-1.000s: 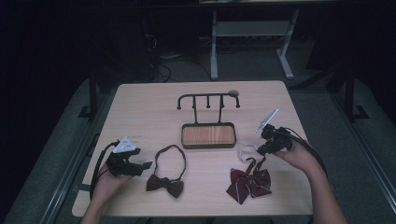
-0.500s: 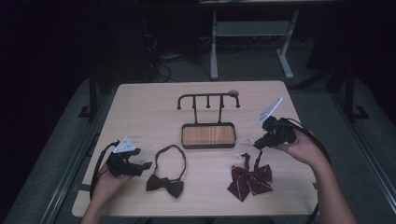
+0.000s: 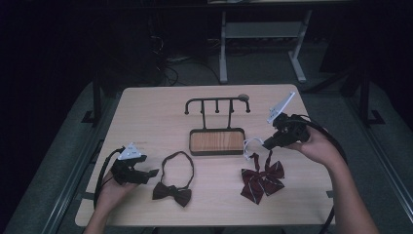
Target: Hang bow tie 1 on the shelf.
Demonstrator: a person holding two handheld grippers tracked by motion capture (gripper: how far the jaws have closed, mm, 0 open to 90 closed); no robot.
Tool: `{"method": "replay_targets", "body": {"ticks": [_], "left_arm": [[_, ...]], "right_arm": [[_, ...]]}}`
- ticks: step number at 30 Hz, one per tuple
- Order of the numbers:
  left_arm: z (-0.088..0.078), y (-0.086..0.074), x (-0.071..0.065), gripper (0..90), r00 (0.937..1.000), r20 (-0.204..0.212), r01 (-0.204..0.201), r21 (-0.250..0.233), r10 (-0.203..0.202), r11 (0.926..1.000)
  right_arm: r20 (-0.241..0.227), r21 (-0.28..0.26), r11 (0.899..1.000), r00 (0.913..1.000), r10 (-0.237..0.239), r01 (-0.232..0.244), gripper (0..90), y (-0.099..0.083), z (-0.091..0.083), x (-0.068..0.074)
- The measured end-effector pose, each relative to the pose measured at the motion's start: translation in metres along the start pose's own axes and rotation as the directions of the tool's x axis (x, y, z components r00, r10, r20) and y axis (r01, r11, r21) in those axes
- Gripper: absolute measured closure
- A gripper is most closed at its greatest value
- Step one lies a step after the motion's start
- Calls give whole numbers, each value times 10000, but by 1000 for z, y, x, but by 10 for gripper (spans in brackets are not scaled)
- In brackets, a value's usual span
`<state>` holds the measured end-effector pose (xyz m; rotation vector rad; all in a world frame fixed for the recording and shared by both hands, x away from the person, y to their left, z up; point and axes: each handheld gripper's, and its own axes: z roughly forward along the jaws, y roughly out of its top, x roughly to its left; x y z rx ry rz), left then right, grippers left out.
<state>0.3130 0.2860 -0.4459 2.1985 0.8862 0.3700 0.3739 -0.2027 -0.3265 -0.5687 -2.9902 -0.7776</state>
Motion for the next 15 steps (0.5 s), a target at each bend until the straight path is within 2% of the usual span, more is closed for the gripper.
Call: {"method": "replay_targets", "body": {"ticks": [15], "left_arm": [[0, 0, 0, 232, 10000, 17, 4, -8, -4, 10000]], "right_arm": [[457, -49, 9996, 9985, -292, 294, 865, 29, -24, 0]]}}
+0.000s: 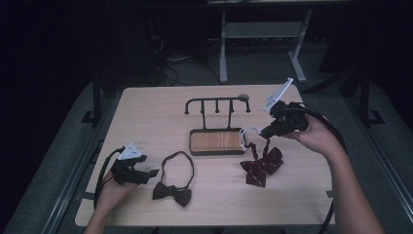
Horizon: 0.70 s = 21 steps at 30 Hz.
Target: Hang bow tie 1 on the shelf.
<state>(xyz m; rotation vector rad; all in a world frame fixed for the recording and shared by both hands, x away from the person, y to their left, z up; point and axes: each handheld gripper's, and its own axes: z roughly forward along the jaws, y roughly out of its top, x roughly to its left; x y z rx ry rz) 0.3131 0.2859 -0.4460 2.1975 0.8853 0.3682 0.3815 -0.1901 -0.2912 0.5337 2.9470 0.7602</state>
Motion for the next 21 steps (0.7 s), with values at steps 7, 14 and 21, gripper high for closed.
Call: {"method": "replay_targets", "body": {"ticks": [7, 14, 21], "left_arm": [[0, 0, 0, 232, 10000, 14, 44, -4, -44, 10000], [-1, 0, 1, 232, 10000, 13, -16, 37, 16, 10000], [-1, 0, 1, 232, 10000, 45, -44, 29, 44, 10000]], "right_arm": [[274, -51, 10000, 9996, -33, 34, 866, 14, -8, -5], [515, -10, 10000, 9986, 74, -74, 866, 26, -15, -12], [717, 99, 9991, 9966, 410, -418, 866, 35, -19, -23]]}}
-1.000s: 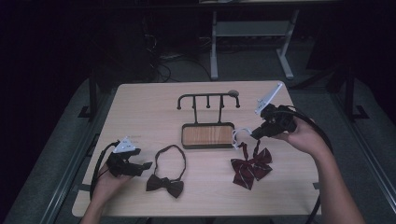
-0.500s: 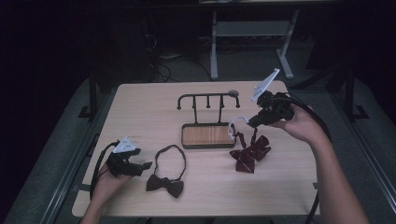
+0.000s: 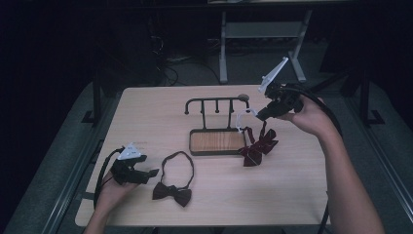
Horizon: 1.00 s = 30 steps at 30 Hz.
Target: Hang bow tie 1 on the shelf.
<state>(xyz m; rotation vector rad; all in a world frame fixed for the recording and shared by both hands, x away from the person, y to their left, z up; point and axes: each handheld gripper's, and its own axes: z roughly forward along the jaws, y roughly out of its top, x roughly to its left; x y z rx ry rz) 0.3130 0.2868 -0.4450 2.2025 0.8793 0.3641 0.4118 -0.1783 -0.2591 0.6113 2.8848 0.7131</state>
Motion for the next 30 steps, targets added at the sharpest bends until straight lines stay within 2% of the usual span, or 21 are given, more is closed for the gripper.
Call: {"method": "replay_targets", "body": {"ticks": [7, 15, 27, 30], "left_arm": [[0, 0, 0, 233, 9999, 39, 118, -93, -118, 9999], [0, 0, -1, 232, 10000, 47, -16, -40, 16, 10000], [0, 0, -1, 233, 10000, 50, 83, -56, -82, 9999], [-1, 0, -1, 232, 10000, 46, 68, -82, -68, 9999]], "right_arm": [[83, 69, 9993, 9992, 379, -379, 866, 4, 2, -15], [266, 151, 9970, 9968, 756, -760, 865, 3, 6, -30], [274, 275, 9944, 9945, 1013, -1020, 823, 2, 17, -36], [146, 264, 9946, 9948, 1005, -1008, 818, 0, 19, -36]]}}
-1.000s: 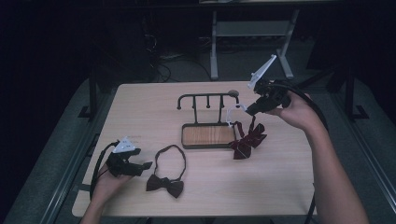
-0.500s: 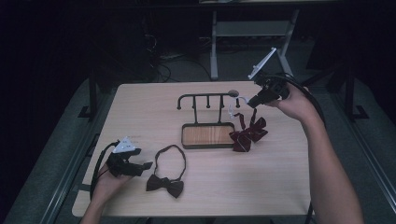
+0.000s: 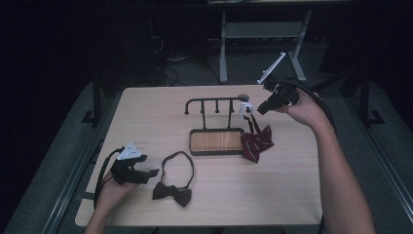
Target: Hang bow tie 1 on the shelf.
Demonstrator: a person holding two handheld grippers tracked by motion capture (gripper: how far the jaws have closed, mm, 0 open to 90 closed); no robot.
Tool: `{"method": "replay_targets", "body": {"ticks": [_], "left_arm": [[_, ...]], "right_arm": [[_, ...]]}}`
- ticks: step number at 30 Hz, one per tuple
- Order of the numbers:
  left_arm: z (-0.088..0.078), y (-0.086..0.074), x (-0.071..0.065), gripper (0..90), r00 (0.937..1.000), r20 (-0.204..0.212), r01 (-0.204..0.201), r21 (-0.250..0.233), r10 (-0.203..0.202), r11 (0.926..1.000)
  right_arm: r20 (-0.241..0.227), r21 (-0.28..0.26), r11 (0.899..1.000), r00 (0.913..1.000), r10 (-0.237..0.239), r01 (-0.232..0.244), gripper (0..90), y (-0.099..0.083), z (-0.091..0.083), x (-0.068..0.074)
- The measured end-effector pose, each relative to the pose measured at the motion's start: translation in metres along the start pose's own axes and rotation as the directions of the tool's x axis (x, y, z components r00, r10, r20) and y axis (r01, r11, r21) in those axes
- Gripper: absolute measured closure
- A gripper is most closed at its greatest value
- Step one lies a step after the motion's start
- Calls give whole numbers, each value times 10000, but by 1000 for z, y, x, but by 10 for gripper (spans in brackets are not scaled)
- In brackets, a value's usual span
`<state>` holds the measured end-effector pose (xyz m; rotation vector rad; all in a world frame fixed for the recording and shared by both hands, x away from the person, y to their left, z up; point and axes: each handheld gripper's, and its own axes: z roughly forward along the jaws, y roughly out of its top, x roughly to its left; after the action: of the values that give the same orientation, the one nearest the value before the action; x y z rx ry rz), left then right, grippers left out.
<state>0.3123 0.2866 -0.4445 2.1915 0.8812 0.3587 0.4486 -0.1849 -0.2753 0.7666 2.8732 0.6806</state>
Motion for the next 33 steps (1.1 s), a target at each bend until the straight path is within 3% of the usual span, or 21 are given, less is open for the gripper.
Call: {"method": "replay_targets", "body": {"ticks": [17, 33], "left_arm": [[1, 1, -2, 234, 10000, 30, -60, 118, 59, 9999], [2, 0, -2, 236, 10000, 42, -15, 51, 15, 10000]], "right_arm": [[-550, -302, 9988, 9976, -412, 395, 730, -19, 1, 12], [-1024, -543, 9962, 9920, -735, 682, 638, -44, 14, 29]]}}
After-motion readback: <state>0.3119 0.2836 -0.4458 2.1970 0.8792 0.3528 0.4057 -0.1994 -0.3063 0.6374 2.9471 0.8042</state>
